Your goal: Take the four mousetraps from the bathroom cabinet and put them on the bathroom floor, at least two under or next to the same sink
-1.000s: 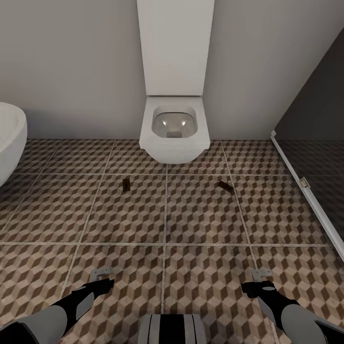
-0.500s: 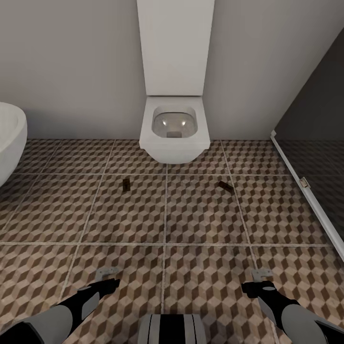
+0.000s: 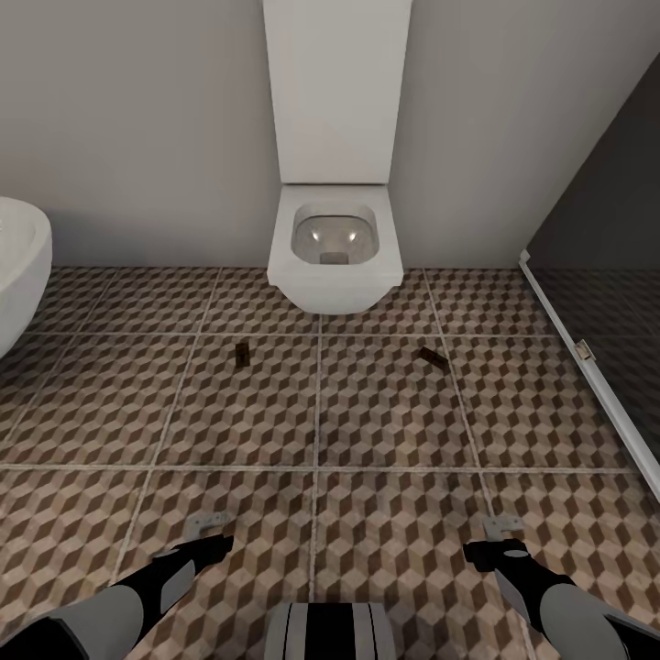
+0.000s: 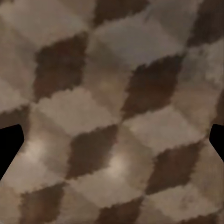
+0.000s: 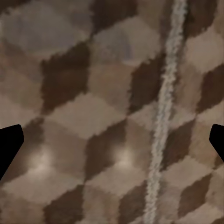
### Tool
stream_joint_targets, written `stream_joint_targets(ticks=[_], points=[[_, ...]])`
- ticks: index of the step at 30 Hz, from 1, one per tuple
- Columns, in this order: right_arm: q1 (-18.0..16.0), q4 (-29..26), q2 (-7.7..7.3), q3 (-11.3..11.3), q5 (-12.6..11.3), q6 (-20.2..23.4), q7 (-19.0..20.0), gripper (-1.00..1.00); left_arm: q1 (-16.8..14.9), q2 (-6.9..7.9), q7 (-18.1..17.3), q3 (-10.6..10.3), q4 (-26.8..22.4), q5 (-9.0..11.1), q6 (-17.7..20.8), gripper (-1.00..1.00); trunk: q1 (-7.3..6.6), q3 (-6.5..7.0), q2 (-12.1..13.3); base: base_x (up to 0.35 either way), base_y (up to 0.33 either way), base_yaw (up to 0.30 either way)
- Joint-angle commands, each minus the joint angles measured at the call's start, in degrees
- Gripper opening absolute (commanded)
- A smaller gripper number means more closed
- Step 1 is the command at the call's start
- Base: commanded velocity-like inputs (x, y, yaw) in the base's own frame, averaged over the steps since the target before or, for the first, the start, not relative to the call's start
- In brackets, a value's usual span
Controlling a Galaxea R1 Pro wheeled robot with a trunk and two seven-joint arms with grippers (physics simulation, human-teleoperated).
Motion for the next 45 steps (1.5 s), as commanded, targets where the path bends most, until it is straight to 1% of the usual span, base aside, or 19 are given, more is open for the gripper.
stream_joint_targets(ticks=[1, 45], points=[[-0.03, 0.04, 0.01, -0.47, 0.6, -0.03, -0.14, 1.0, 0.01, 0.02, 0.18, -0.48, -0.07, 0.5, -0.01, 1.0, -0.04, 0.19, 0.0, 0.0, 0.0, 0.0], [-0.03, 0.05, 0.01, -0.38, 0.69, -0.03, -0.06, 1.0, -0.02, -0.09, 0.41, -0.47, -0.08, 1.48, 0.0, 1.0, -1.17, 9.94, 0.59, 0.0, 0.0, 0.0]])
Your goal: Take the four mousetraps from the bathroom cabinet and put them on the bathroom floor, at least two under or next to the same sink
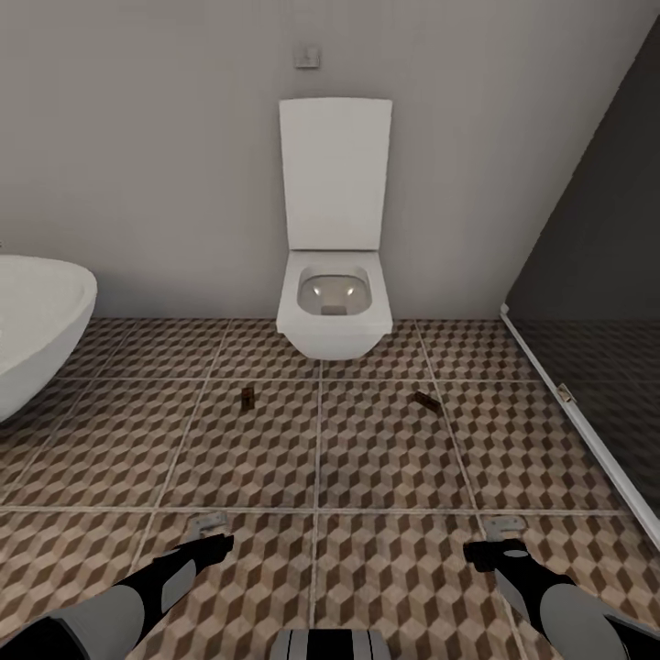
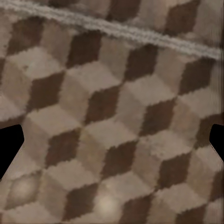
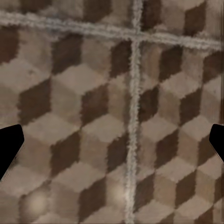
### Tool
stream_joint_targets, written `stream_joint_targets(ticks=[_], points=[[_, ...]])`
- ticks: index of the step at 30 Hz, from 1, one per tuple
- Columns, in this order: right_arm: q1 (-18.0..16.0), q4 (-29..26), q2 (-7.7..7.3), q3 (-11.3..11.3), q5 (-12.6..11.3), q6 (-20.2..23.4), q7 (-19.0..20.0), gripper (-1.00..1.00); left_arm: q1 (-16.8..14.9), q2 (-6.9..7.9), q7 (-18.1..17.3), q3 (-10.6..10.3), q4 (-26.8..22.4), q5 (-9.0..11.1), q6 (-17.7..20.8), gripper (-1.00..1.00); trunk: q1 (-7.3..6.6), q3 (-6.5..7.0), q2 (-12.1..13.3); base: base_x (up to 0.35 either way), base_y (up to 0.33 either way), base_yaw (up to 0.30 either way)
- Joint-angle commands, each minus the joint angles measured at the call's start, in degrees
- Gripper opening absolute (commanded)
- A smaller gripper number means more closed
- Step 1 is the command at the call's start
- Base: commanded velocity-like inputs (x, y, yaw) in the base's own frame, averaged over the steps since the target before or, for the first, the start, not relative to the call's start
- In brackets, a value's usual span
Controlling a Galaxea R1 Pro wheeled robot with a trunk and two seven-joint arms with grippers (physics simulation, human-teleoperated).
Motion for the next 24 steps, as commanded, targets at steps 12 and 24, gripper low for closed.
stream_joint_targets(ticks=[12, 24], points=[[-0.03, 0.05, 0.01, -0.47, 0.65, -0.03, -0.12, 1.0, 0.03, 0.03, 0.18, -0.48, -0.06, 0.47, -0.02, 1.0, -0.32, 2.63, 0.15, 0.0, 0.0, 0.0], [-0.03, 0.1, 0.01, -0.4, 0.68, -0.03, -0.06, 1.0, 0.02, 0.03, 0.18, -0.48, -0.04, 0.47, -0.02, 1.0, -0.63, 5.29, 0.31, 0.0, 0.0, 0.0]])
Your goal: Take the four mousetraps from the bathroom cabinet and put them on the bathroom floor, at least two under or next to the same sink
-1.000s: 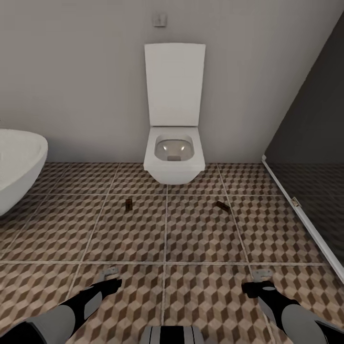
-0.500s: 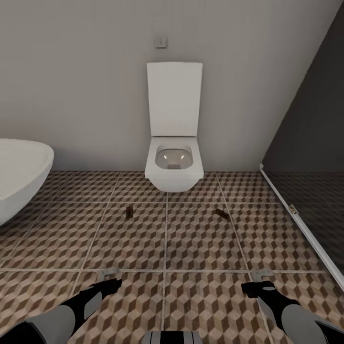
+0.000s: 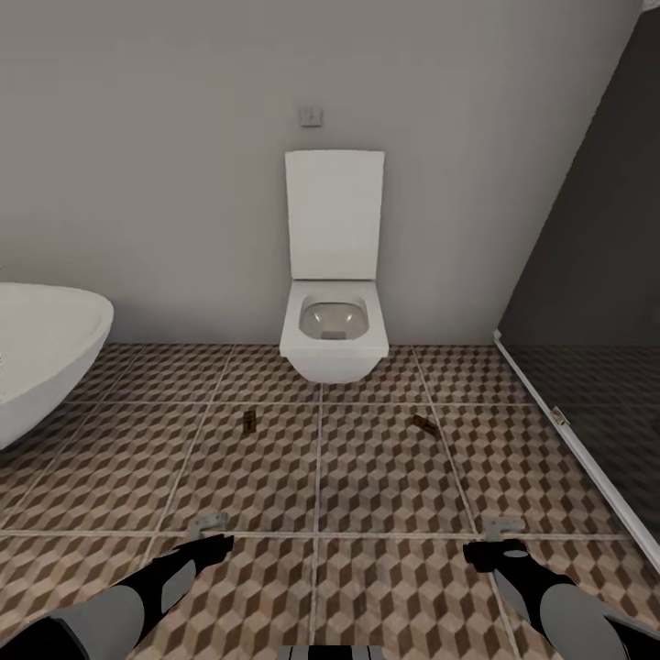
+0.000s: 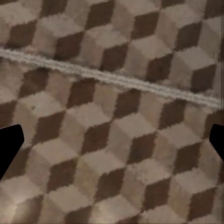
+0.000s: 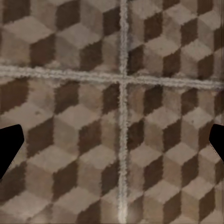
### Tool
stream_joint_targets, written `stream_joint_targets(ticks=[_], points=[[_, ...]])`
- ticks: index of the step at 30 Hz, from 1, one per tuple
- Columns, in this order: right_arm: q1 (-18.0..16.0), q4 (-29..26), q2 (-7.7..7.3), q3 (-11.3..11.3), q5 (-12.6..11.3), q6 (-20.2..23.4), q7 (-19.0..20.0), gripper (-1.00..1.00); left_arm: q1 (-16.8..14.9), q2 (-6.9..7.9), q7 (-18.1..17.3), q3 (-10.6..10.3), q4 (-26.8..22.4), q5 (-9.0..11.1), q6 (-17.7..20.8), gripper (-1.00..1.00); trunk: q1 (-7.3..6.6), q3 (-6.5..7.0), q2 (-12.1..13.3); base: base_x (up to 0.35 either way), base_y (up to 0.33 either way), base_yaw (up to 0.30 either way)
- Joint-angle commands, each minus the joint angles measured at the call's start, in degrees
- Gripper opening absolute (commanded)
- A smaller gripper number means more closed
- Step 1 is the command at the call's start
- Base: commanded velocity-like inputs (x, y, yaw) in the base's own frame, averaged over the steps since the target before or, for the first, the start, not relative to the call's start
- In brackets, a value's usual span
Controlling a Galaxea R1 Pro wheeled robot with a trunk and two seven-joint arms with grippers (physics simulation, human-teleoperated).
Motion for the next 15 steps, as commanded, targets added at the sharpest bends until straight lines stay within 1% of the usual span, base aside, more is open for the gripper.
stream_joint_targets(ticks=[1, 15], points=[[-0.03, 0.04, 0.01, -0.49, 0.6, -0.03, -0.13, 1.0, -0.01, 0.03, 0.18, -0.48, -0.09, 0.46, -0.02, 1.0, -0.03, 0.19, 0.0, 0.0, 0.0, 0.0], [-0.03, 0.04, 0.01, -0.45, 0.6, 0.04, -0.12, 1.0, -0.03, 0.03, 0.18, -0.48, -0.09, 0.46, -0.02, 1.0, -0.39, 3.29, 0.19, 0.0, 0.0, 0.0]])
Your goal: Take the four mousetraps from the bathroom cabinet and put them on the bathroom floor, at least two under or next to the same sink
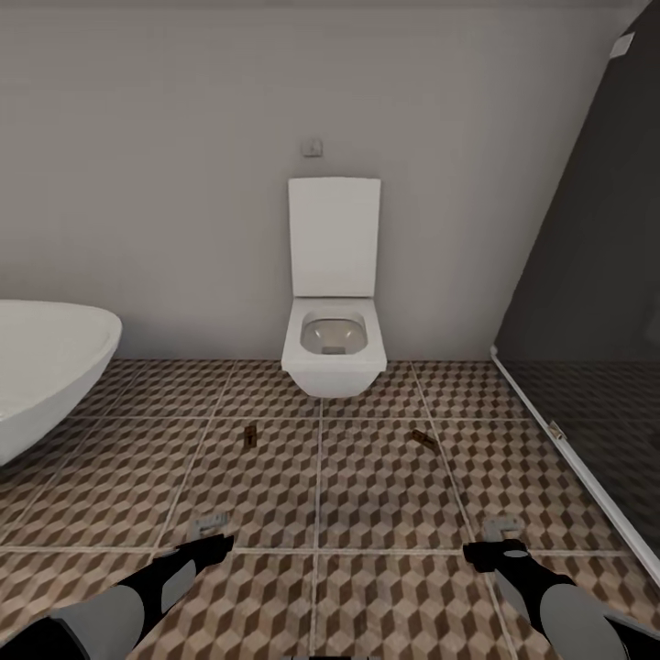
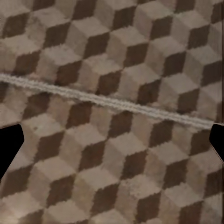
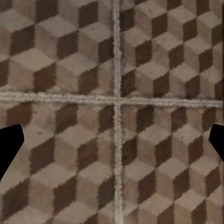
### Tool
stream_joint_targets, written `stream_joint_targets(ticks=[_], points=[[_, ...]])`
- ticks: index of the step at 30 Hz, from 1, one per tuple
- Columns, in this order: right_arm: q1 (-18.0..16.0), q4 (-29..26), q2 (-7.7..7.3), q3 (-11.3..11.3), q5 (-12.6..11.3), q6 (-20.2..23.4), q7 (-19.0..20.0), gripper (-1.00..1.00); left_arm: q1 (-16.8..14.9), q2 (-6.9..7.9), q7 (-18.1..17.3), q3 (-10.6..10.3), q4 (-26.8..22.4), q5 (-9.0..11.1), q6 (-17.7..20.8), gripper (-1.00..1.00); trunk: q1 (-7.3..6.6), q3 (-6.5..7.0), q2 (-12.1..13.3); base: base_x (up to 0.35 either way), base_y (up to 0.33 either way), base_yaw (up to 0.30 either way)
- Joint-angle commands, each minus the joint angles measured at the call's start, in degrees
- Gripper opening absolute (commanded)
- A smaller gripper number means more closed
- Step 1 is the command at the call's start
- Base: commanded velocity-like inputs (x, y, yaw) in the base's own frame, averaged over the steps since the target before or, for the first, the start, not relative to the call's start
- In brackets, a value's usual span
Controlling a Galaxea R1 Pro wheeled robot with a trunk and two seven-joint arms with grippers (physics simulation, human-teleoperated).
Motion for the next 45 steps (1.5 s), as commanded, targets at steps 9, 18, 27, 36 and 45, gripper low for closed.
stream_joint_targets(ticks=[9, 18, 27, 36, 45], points=[[-0.03, 0.03, 0.01, -0.47, 0.6, 0.0, -0.13, 1.0, 0.02, 0.03, 0.25, -0.48, -0.09, 0.46, -0.02, 1.0, -0.24, 1.96, 0.11, 0.0, 0.0, 0.0], [-0.03, 0.03, 0.01, -0.47, 0.6, 0.0, -0.12, 1.0, 0.01, 0.03, 0.27, -0.48, -0.09, 0.46, -0.02, 1.0, -0.47, 3.95, 0.23, 0.0, 0.0, 0.0], [-0.03, 0.04, 0.01, -0.47, 0.6, 0.0, -0.08, 1.0, 0.02, 0.03, 0.27, -0.48, -0.09, 0.46, -0.02, 1.0, -0.7, 5.94, 0.35, 0.0, 0.0, 0.0], [-0.03, 0.05, 0.06, -0.47, 0.6, 0.06, -0.05, 1.0, 0.02, 0.03, 0.26, -0.48, -0.09, 0.46, -0.02, 1.0, -0.94, 7.94, 0.47, 0.0, 0.0, 0.0], [-0.03, 0.06, 0.08, -0.46, 0.6, 0.09, -0.05, 1.0, -0.01, 0.03, 0.26, -0.48, -0.09, 0.46, -0.02, 1.0, -1.2, 9.92, 0.66, 0.0, 0.0, 0.0]])
